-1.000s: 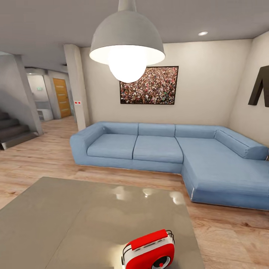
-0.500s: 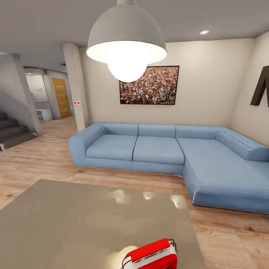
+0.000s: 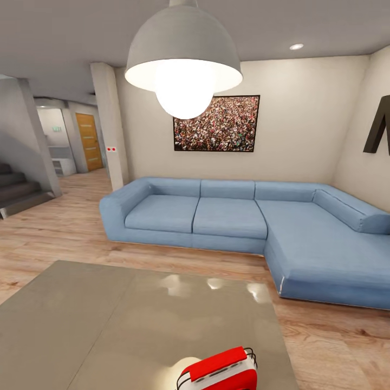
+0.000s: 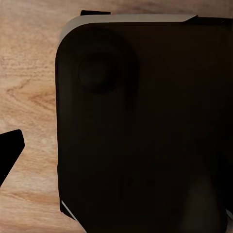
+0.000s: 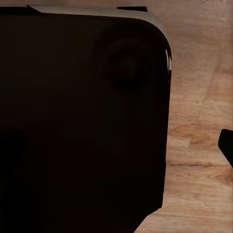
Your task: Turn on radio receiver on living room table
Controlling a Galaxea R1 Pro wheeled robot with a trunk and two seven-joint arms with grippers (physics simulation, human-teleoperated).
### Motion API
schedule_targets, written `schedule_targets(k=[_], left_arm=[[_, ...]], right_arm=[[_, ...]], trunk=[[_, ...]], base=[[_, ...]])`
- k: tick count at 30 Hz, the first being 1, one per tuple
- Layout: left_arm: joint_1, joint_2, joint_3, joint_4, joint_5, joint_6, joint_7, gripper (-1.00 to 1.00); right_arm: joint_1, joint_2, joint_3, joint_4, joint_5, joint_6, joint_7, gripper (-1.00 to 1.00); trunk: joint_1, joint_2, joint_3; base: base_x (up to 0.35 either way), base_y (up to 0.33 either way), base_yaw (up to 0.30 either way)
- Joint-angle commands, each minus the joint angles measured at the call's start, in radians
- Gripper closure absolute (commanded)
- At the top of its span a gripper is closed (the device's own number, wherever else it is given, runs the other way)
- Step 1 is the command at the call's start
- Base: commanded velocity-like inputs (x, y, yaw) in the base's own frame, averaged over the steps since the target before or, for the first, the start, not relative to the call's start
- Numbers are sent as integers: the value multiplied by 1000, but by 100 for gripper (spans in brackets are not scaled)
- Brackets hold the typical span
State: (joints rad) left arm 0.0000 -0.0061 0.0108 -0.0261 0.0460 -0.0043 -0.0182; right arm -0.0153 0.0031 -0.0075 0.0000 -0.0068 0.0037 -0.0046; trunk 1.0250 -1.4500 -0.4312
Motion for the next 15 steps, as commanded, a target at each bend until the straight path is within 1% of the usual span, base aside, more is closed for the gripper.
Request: schedule_targets(k=[1, 15], left_arm=[[0, 0, 0, 0, 0, 0, 0, -100], [0, -1, 0, 0, 0, 1, 0, -100]], right_arm=[[0, 0, 0, 0, 0, 0, 0, -100], [0, 0, 4, 0, 4, -1, 1, -100]], trunk=[[0, 0, 0], [0, 0, 0]], base=[[0, 0, 0], [0, 0, 0]])
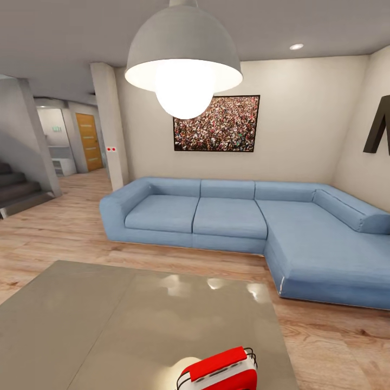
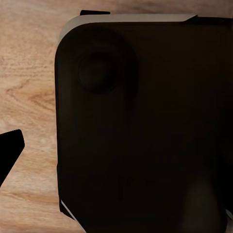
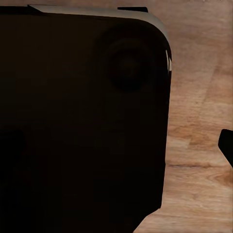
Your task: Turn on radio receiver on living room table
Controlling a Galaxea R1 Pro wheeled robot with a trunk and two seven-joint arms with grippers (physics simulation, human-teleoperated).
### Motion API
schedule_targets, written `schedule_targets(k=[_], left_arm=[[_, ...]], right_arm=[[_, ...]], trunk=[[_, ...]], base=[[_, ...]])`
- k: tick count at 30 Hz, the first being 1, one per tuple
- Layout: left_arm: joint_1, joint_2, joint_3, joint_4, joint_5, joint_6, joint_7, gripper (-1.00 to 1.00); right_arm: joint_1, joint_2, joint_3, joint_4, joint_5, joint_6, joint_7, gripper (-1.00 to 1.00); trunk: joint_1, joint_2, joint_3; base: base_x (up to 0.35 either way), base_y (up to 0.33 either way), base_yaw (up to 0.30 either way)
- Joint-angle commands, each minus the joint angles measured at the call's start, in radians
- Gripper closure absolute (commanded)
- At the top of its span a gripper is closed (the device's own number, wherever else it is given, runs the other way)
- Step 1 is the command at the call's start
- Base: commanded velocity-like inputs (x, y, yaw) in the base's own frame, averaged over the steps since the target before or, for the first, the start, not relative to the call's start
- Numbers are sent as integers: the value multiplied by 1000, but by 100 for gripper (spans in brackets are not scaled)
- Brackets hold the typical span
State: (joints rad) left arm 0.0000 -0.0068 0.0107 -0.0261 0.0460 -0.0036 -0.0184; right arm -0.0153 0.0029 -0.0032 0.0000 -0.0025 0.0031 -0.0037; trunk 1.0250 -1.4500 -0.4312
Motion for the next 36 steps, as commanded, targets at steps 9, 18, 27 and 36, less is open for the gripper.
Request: schedule_targets(k=[9, 18, 27, 36], left_arm=[[0, -5, 3, -24, 10, -1, -1, -100], [-2, -5, 3, -23, 8, 0, -1, -100], [-2, -5, 3, -24, 8, -2, -1, -100], [-2, 3, -2, -148, 9, -107, -8, -100]], right_arm=[[3, -8, 5, -38, 23, -40, 2, -100], [-3, -9, 8, -40, 21, -52, 5, -100], [-3, -8, 6, -40, 20, -57, -3, -100], [-3, -9, 6, -157, 23, -51, 1, -100]], trunk=[[0, 0, 0], [0, 0, 0], [0, 0, 0], [0, 0, 0]], base=[[0, 0, 0], [0, 0, 0], [0, 0, 0], [0, 0, 0]])
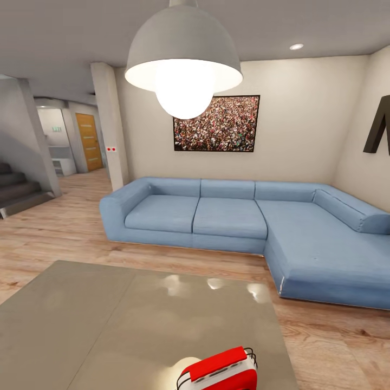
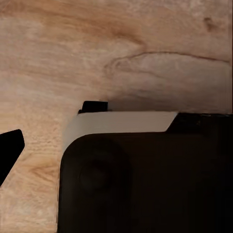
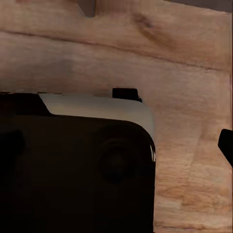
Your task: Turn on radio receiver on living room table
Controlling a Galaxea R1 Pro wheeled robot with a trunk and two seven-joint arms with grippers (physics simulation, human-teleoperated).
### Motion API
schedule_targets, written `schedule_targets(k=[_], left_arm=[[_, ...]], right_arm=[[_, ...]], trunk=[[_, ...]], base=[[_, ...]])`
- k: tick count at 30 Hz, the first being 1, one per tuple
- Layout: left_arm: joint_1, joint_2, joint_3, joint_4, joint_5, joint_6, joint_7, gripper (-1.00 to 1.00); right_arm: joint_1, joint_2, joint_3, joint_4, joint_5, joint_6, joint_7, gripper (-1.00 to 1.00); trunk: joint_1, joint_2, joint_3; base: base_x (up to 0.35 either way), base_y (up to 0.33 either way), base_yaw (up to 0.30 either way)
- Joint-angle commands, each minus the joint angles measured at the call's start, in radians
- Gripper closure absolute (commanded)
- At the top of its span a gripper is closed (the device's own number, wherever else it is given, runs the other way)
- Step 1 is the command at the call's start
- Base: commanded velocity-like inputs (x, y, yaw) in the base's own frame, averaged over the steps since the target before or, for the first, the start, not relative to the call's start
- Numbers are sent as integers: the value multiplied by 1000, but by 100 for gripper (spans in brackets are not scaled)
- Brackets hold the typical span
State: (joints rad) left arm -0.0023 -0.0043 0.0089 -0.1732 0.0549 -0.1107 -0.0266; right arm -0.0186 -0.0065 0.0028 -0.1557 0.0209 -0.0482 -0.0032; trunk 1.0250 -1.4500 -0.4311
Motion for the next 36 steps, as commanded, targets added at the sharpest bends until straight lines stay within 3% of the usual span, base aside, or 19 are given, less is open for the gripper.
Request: schedule_targets(k=[1, 7, 10, 11, 17, 22, 36], left_arm=[[0, 2, -1, -39, 1, -3, 0, -100], [1, 20, 0, -271, 33, 98, -2, -100], [1, 40, 0, -425, 51, 202, -3, -100], [1, 52, 0, -525, 57, 268, -7, -100], [1, 60, 0, -708, 59, 378, -28, -100], [1, 69, -2, -767, 58, 408, -37, -100], [1, 69, -13, -785, 51, 419, -42, -100]], right_arm=[[0, -4, -1, -49, 8, 2, 1, -100], [0, -29, -5, -286, 77, 81, 2, -100], [0, -33, -6, -466, 92, 203, 2, -100], [0, -35, -7, -588, 96, 262, 2, -100], [0, -42, -8, -782, 122, 310, 2, -100], [0, -42, -13, -848, 150, 315, 2, -100], [0, -40, -13, -860, 155, 315, 2, -100]], trunk=[[0, 0, 0], [0, 0, 0], [0, 0, 0], [0, 0, 0], [0, 0, 0], [0, 0, 0], [0, 0, 0]], base=[[0, 0, 0], [0, 0, 0], [0, 0, 0], [0, 0, 0], [0, 0, 0], [0, 0, 0], [0, 0, 0]])
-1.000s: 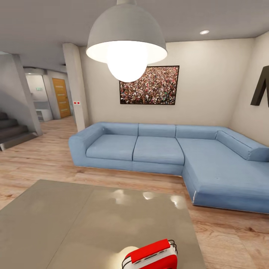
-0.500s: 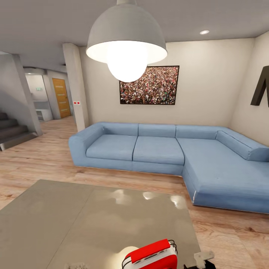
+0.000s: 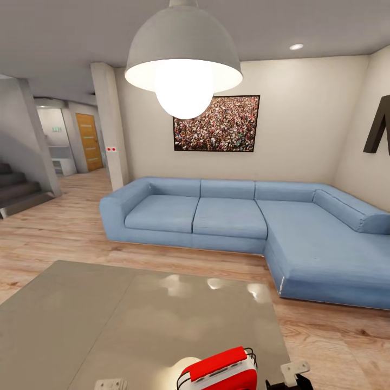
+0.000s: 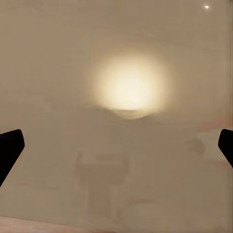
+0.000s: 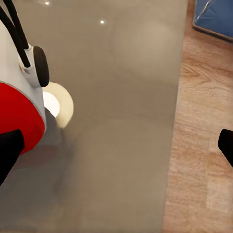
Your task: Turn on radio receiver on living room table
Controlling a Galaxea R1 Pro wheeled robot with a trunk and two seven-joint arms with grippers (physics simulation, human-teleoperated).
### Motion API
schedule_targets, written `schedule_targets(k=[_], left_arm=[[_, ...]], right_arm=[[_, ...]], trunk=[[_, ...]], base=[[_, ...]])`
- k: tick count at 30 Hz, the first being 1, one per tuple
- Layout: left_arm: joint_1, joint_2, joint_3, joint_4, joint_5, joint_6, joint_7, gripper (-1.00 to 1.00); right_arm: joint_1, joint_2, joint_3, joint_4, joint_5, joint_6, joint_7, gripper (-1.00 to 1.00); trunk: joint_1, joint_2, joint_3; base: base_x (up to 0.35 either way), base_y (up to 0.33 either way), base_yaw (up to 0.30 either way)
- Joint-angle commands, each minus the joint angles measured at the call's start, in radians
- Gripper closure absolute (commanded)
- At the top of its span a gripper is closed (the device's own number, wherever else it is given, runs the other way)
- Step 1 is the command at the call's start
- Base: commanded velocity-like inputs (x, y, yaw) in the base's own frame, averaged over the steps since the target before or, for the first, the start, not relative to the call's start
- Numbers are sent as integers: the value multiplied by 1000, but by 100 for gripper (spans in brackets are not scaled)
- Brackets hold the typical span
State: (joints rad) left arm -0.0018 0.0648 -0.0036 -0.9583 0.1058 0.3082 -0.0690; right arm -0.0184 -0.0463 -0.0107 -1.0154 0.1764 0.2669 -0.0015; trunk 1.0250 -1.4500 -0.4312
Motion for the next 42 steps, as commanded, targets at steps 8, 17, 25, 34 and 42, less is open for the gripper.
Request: schedule_targets(k=[8, 17, 25, 34, 42], left_arm=[[0, -3, -3, 0, 1, 0, 0, -100], [0, -2, -2, 2, 5, 0, 0, -100], [0, -3, 0, 3, 7, 0, 0, -100], [0, -2, 2, 3, 8, 0, 0, -100], [0, -2, 6, 3, 8, 0, 0, -100]], right_arm=[[0, -1, 0, 0, 0, 0, 0, -100], [0, 0, -1, -1, 0, 1, 0, -100], [0, 1, -1, -1, 0, 1, -1, -100], [0, 2, 0, -2, 0, 2, -5, -100], [0, 2, 0, -1, 0, 2, -10, -100]], trunk=[[0, 0, 0], [0, 0, 0], [-27, 49, 22], [-61, 112, 50], [-92, 168, 69]], base=[[0, 0, 0], [0, 0, 0], [0, 0, 0], [0, 0, 0], [0, 0, 0]])
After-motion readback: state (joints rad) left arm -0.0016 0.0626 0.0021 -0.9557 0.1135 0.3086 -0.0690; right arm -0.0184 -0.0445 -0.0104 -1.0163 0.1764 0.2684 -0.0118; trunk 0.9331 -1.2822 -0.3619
